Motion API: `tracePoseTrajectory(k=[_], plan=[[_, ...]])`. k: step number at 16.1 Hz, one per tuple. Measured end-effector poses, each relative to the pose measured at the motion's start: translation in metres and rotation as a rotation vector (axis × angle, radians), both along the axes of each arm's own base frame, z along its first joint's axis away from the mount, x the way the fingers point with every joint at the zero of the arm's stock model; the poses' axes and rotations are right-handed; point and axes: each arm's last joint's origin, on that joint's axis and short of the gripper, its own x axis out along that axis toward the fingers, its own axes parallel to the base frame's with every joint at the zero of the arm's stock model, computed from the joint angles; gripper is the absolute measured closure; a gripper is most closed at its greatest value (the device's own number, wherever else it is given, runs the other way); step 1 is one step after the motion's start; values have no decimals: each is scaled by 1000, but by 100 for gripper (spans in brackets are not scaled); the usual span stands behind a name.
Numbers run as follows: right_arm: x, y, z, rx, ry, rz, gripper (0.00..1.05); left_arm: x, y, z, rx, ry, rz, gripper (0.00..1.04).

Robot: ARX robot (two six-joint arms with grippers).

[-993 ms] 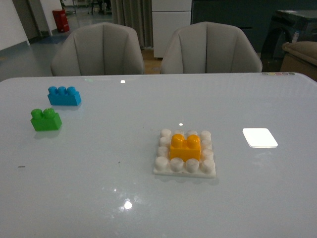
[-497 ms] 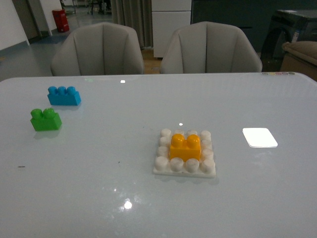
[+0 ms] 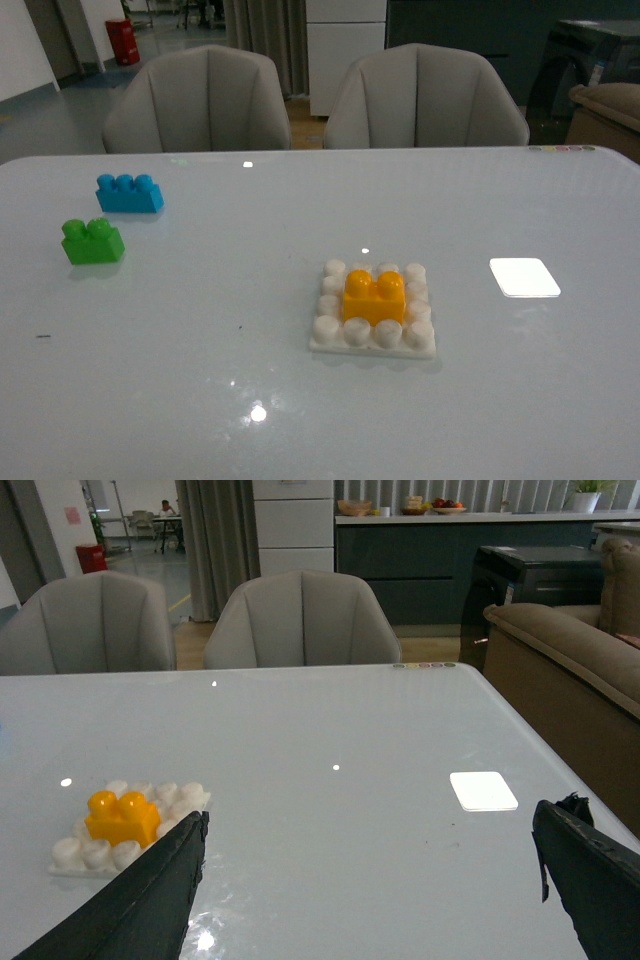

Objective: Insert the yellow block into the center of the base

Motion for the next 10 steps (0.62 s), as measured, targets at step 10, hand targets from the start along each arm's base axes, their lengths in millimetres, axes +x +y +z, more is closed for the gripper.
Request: tracePoseTrajectory(k=[10], plan=[[0,0,0,0,0,0,6,0,0,0,0,0,0,7]])
